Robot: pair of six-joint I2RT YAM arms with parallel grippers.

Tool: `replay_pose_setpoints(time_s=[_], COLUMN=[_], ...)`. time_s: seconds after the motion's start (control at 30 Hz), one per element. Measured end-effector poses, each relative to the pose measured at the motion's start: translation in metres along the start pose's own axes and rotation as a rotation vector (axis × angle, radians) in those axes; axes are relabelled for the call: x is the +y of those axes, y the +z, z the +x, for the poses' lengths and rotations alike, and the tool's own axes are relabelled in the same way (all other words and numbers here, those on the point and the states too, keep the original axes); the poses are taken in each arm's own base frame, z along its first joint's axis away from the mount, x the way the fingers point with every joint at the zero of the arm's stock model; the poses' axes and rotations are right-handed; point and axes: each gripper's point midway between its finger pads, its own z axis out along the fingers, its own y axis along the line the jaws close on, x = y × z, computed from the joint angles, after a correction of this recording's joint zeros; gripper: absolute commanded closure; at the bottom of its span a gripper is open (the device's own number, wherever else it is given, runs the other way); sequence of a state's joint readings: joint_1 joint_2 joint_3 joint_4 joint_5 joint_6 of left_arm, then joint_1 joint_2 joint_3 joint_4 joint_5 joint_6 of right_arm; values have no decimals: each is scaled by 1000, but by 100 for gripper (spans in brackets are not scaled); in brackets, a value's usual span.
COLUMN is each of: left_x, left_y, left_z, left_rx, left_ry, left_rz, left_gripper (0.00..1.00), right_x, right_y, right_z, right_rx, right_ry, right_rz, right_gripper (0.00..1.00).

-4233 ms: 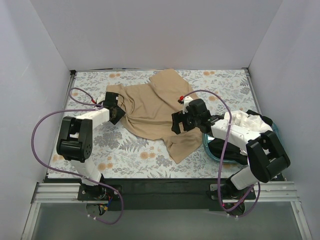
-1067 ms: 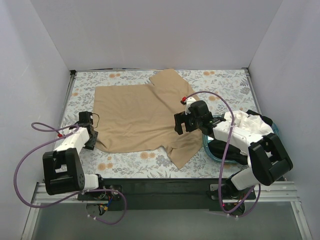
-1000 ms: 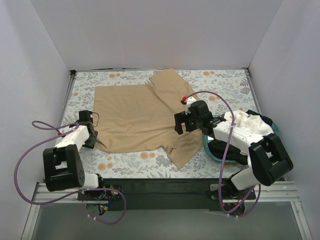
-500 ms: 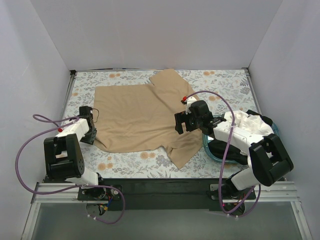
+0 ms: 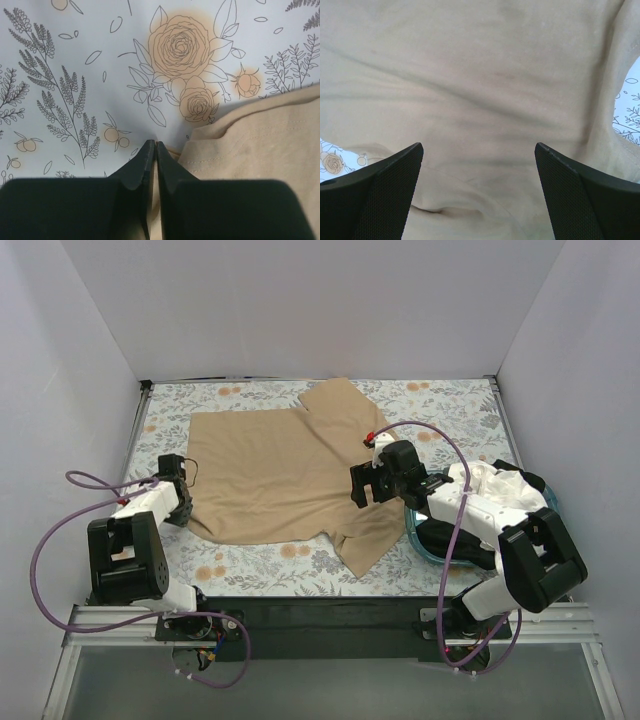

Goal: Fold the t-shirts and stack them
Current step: Fold the tshirt

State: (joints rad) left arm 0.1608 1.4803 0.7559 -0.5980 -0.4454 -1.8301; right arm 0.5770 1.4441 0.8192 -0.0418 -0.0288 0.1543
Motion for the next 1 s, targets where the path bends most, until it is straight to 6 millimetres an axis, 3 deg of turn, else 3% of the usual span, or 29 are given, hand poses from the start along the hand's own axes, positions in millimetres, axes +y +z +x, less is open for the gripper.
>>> replay_pose_setpoints(time_s=[0.2,0.33,0.43,0.57,0.67,0.83,1.0], left_x=[-5,6,16,13,22,39,56], left_y=[0,-9,-33,-73,-88,-88,-74], left_z=[-1,0,-5,-25,-31,-26,-9], left_rx=[1,10,1,-41,-53,-41,-10], left_ry=[13,-23,-85,-191,-232,-228,-205], left_rz=[15,6,61,201,222,167,108], left_gripper=[100,100,100,100,100,100,100], right_x=[0,1,2,2,3,4,7], right_y=[-6,-10,-11,-11,-11,-11,-12], right_z=[1,-5,-6,-6,-6,-6,-5], right_rx=[-9,-32,-37,-36,-36,-35,-34], right_ry=[0,0,3,11,25,50,61], right_rz=[0,-2,-2,-3,-3,-5,-19], right_gripper=[2,2,2,2,2,2,1])
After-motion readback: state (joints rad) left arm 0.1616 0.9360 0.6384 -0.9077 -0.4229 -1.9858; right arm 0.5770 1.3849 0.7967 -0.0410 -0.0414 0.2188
